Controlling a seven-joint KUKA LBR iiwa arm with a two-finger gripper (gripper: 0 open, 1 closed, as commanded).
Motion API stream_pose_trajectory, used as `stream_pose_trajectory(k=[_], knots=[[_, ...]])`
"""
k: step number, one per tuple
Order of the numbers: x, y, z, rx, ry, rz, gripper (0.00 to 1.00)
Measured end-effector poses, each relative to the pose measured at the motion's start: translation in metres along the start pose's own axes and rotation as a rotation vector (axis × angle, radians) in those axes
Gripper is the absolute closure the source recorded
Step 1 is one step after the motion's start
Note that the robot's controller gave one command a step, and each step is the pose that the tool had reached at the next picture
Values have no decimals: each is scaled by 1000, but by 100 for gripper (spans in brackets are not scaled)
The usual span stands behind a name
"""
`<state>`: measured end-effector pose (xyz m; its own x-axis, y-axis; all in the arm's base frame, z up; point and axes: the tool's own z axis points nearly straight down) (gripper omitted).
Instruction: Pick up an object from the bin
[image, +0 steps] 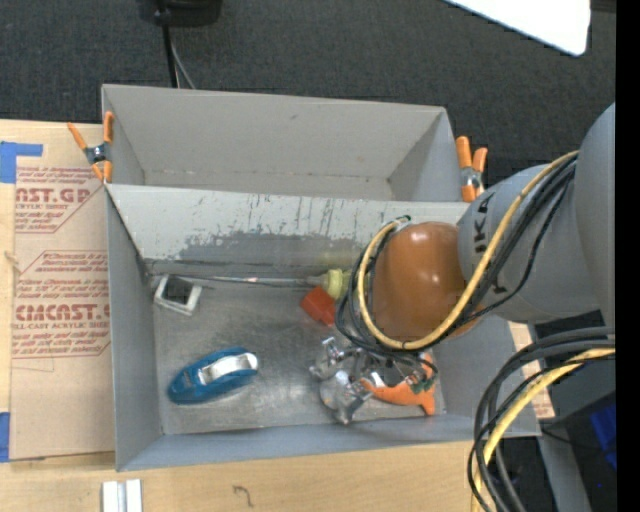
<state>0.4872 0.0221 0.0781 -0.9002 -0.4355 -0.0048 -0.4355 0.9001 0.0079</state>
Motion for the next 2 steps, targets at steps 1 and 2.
stream_pose_trajectory(k=[1,2], knots=[[0,0,0,0,0,0,100],[3,-9,-41,4,10,12,100]])
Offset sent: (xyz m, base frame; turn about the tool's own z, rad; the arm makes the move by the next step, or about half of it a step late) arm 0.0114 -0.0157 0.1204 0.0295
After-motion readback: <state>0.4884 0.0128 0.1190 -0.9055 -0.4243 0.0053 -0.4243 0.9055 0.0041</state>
